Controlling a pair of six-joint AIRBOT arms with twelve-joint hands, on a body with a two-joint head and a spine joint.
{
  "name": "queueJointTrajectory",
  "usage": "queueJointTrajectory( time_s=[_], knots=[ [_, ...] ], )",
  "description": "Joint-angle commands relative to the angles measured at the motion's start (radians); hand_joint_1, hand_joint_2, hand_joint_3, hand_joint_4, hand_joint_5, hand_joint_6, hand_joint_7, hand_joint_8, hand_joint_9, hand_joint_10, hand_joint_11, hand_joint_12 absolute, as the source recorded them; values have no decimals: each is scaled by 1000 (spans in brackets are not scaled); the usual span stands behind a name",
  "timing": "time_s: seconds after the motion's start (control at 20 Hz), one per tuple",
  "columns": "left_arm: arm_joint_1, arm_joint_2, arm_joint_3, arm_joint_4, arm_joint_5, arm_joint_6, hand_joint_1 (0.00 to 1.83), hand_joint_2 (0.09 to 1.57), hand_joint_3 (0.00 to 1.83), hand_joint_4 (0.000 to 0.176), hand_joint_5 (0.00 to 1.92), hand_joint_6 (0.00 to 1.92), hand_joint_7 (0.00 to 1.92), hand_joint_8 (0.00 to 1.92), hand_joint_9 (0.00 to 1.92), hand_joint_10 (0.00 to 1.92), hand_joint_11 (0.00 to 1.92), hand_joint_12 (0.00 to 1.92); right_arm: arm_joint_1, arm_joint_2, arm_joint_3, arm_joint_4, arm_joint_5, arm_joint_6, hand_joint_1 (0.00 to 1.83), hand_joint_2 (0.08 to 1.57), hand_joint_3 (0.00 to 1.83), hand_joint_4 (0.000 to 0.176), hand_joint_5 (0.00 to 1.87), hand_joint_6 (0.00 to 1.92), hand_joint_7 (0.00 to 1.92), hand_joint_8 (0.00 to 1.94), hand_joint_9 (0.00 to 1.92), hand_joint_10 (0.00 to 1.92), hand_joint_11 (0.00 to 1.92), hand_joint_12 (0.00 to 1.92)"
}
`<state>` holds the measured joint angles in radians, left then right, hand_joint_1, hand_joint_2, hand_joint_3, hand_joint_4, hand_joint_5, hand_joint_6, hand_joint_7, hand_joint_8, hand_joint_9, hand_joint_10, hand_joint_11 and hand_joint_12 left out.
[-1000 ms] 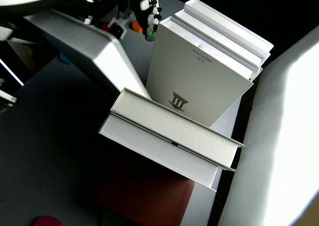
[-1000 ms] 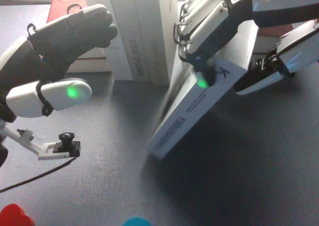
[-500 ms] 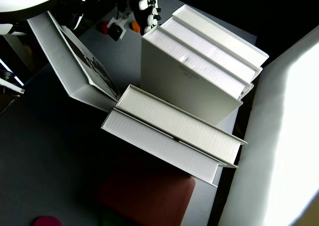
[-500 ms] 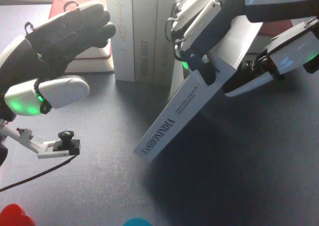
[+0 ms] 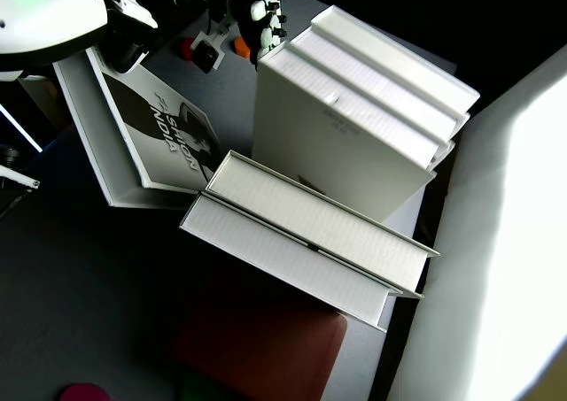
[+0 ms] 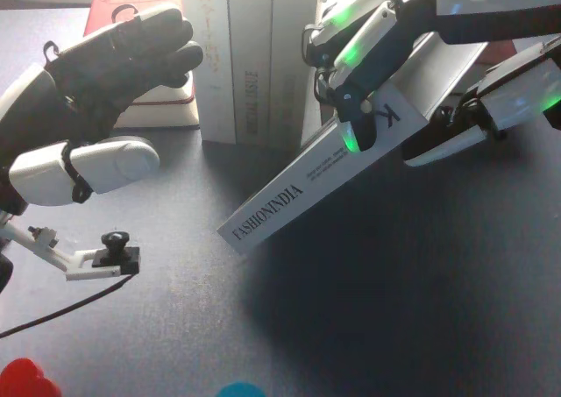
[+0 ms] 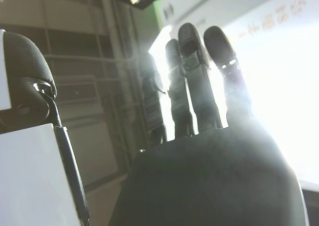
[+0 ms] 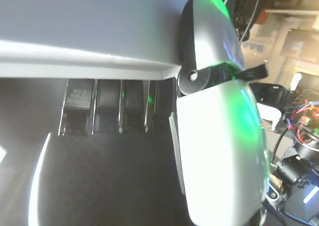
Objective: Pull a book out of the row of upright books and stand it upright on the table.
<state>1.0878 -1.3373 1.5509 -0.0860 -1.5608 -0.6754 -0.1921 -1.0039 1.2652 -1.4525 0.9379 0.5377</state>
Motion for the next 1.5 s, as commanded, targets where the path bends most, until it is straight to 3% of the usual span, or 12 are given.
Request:
queueJointTrajectory(
  time_s=[0.0,0.15,0.2,0.25,0.3,0.35,0.5,0.6,0.95,1.05,1.3,1.45],
  knots=[
    [-4,-2,2,-24,-115,-11,1013,807,0,69,557,4,436,0,504,0,0,1272,2,-6,8,87,6,1,1332,1261,0,0,847,943,561,1642,659,1750,652,1921],
    [0,0,-5,-33,-120,-11,1035,800,0,80,585,16,453,6,501,2,0,1194,-75,-24,37,133,-2,4,1331,1261,0,0,846,946,560,1644,657,1752,655,1921],
    [4,1,-9,-34,-123,-11,1058,805,0,87,577,12,441,1,472,2,0,1140,-129,-38,53,178,-2,-15,882,879,0,16,168,188,111,328,131,350,130,383],
    [8,3,-13,-39,-125,-11,1084,800,0,85,580,13,442,2,471,4,0,1128,-166,-49,66,209,-2,-24,718,759,0,112,33,37,21,65,25,69,25,76],
    [13,6,-17,-43,-127,-11,1083,790,0,78,575,11,423,0,460,0,0,1125,-202,-67,85,240,1,-31,717,733,0,137,6,7,3,12,4,13,4,14],
    [17,11,-24,-47,-130,-11,1066,785,0,60,566,7,400,0,449,0,0,1130,-230,-81,100,266,3,-43,742,717,0,168,0,1,0,2,0,2,0,2],
    [36,14,-37,-61,-138,-11,1067,813,2,51,521,8,351,1,369,0,0,1032,-269,-77,96,292,5,-51,710,754,0,112,0,0,0,0,0,0,6,2],
    [43,14,-37,-67,-139,-11,1068,806,0,51,543,14,375,6,388,8,0,1034,-273,-72,88,293,9,-51,679,696,49,52,0,0,0,0,0,0,0,607],
    [65,13,-50,-84,-146,-11,1052,809,0,31,496,1,374,3,394,6,0,1044,-277,55,-39,310,42,-51,679,742,5,171,0,0,0,0,0,0,0,1041],
    [66,13,-49,-87,-144,-11,1036,815,0,24,491,0,350,0,387,1,0,1067,-276,87,-68,361,47,-106,727,779,3,176,0,0,0,0,0,0,0,1017],
    [65,11,-45,-86,-145,-11,1008,824,4,39,475,0,343,0,399,4,0,1150,-331,102,-66,648,67,-370,779,801,2,127,0,0,0,0,0,0,0,25],
    [57,11,-43,-74,-138,-11,978,847,8,23,420,0,300,1,355,0,0,1165,-469,84,-54,928,174,-525,660,808,10,150,0,0,0,0,0,0,0,442]
  ],
)
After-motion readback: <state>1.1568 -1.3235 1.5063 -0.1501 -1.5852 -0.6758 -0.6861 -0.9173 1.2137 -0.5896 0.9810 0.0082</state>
